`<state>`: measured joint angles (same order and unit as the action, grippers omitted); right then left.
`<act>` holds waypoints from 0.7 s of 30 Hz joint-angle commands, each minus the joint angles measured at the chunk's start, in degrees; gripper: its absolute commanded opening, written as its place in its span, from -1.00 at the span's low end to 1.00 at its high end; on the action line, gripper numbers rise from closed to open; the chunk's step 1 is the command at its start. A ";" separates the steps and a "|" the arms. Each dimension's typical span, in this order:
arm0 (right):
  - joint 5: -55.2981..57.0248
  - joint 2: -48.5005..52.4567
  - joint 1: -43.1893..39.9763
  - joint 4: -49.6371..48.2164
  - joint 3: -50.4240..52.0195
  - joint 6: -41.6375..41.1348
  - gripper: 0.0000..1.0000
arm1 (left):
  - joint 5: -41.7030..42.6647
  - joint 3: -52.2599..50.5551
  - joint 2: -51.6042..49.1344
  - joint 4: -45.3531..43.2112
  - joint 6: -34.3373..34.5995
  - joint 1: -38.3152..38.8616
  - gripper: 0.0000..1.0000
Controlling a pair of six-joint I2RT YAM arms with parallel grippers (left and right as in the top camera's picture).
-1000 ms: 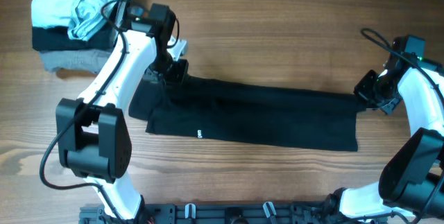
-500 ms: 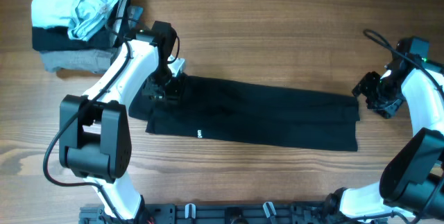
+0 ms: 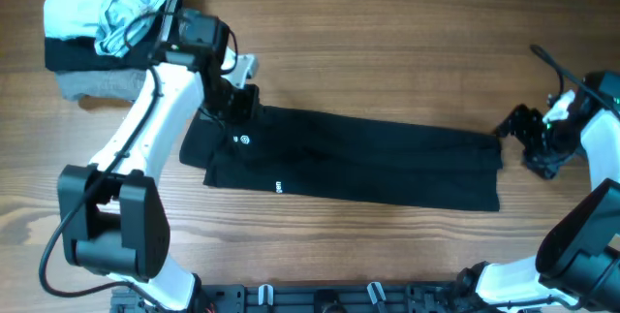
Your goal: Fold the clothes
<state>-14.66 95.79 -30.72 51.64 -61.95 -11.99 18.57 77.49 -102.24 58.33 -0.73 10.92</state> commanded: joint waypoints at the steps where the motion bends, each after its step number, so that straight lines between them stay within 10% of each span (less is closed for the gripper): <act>1: -5.77 2.12 -1.75 -3.61 5.03 1.55 0.82 | -1.25 -10.45 -1.18 -8.22 1.51 0.11 -0.84; 9: -7.58 3.23 -1.07 -9.97 14.43 1.44 0.82 | -10.71 -18.93 -1.70 -17.29 14.71 -4.33 -0.76; 21: -15.15 3.23 1.64 -13.53 21.20 2.91 0.02 | -9.64 -18.67 -1.57 -18.56 14.71 -4.28 -0.19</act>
<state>-33.32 95.57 -29.89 34.72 -44.34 -7.31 13.26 59.53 -103.07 40.18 13.45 7.49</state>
